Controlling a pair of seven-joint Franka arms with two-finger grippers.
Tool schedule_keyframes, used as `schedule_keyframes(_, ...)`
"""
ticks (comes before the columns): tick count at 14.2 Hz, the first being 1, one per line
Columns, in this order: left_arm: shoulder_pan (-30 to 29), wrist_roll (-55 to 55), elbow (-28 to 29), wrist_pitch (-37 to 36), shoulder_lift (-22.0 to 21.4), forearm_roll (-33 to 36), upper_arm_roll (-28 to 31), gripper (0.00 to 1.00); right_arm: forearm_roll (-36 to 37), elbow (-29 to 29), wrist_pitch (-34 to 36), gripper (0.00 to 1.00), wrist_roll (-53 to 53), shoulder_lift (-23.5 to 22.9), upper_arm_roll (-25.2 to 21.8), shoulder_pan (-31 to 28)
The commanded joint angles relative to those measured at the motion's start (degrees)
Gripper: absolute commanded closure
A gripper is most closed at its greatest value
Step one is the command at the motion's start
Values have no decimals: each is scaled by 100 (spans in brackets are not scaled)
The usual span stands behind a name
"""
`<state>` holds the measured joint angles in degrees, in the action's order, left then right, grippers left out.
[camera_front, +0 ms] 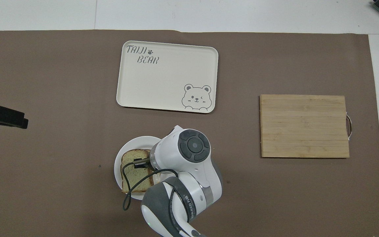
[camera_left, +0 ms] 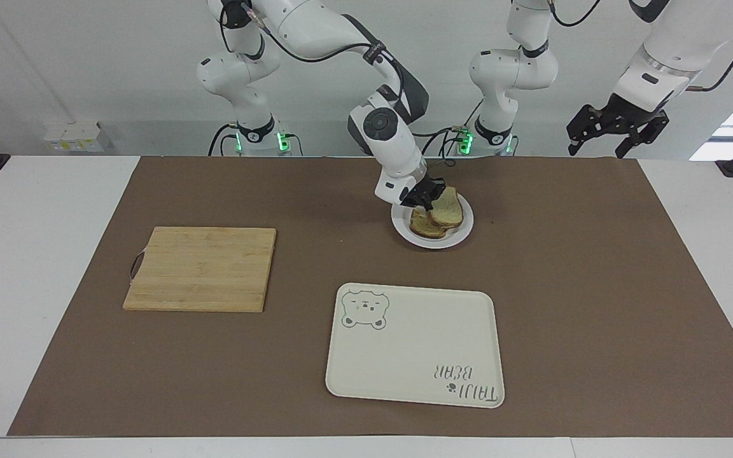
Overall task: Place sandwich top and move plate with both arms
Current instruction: 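Lower the bread onto the egg and open the right gripper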
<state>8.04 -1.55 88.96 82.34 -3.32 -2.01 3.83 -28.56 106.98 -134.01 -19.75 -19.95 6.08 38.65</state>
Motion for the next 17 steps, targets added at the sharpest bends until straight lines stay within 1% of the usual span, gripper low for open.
schedule_keyframes(1, -22, 40, 131, -7, -134, 34, -23, 0, -141, 139, -108, 100, 41, 79, 7, -24)
schedule_keyframes(5, -22, 40, 131, -7, -134, 34, -23, 0, -149, 157, -82, 100, -46, 70, -2, -94)
schedule_keyframes(6, -22, 40, 131, -7, -134, 34, -23, 0, -141, 165, -56, 77, -47, 70, -2, -138)
schedule_keyframes(7, -22, 40, 131, -7, -134, 34, -23, 0, -132, 165, -38, 19, 14, 70, -2, -173)
schedule_keyframes(8, -22, 40, 131, -7, -134, 34, -23, 0, -27, 157, -29, 0, 32, 61, -10, -182)
schedule_keyframes(10, -22, 40, 131, -7, -134, 34, -23, 0, 43, 122, -81, 0, 15, 53, -54, -200)
schedule_keyframes(11, -22, 40, 131, -7, -134, 34, -23, 0, 192, 113, -91, 0, 15, 70, -81, -226)
schedule_keyframes(14, -22, 40, 131, -7, -134, 34, -23, 0, 1017, 16, -21, 0, 41, 210, -90, -735)
schedule_keyframes(17, -22, 40, 131, -7, -134, 34, -23, 0, 1405, 16, 58, 0, 41, 456, -90, -1209)
